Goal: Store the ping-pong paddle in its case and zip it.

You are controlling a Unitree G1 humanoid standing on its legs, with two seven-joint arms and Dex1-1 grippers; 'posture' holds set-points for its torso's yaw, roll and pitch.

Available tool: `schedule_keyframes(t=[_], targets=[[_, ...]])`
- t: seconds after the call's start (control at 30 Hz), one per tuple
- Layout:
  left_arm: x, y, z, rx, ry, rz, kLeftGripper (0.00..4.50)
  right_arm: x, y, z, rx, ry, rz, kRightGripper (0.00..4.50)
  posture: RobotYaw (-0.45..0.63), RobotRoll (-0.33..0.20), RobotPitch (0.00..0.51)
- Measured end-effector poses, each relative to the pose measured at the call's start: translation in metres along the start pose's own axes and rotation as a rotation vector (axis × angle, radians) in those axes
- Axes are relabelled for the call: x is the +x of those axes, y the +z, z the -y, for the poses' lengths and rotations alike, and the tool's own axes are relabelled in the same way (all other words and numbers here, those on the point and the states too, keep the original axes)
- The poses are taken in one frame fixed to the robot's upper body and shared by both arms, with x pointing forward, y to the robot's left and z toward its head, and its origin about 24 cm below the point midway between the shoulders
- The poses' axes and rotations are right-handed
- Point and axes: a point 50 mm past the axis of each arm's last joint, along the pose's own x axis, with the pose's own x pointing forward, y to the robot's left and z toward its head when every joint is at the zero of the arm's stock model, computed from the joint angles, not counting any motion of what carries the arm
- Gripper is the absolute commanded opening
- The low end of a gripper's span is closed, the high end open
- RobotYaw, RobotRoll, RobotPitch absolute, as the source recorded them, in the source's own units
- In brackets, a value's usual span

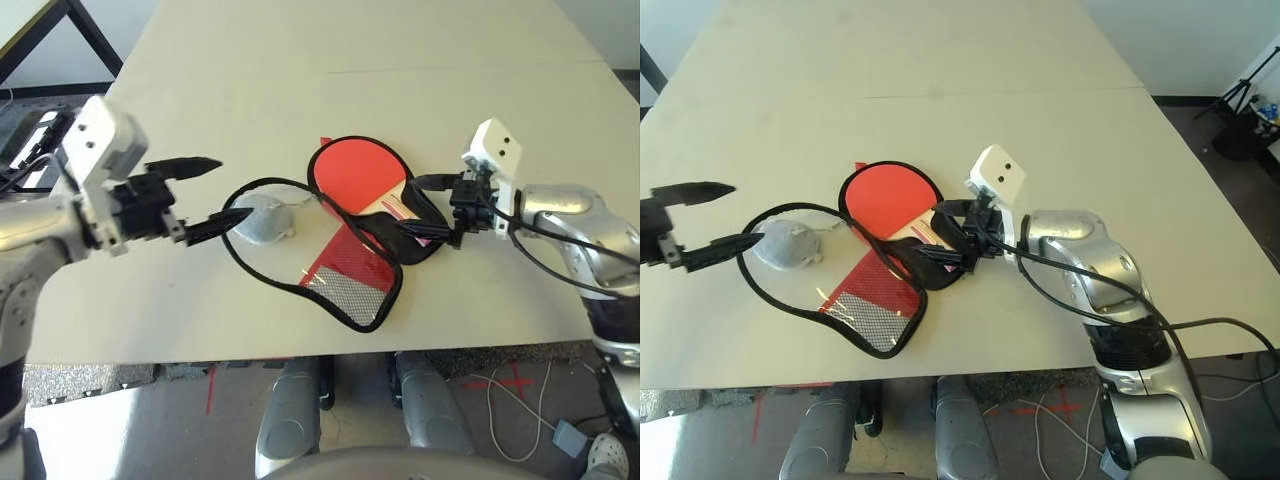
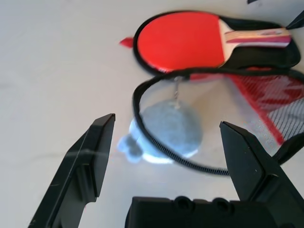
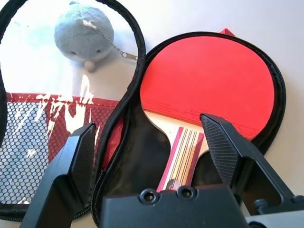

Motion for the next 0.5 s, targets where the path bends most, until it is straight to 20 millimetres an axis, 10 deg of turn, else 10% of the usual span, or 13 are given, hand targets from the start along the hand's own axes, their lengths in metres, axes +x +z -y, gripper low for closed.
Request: schedule_keyframes(t=[0.5], targets=[[0.007, -0.051, 0.015, 0.002, -0.053, -0.184, 4.5, -0.001, 0.001, 0.003, -0.013, 0.025, 0.009, 4.49, 0.16, 0.0, 0.247]])
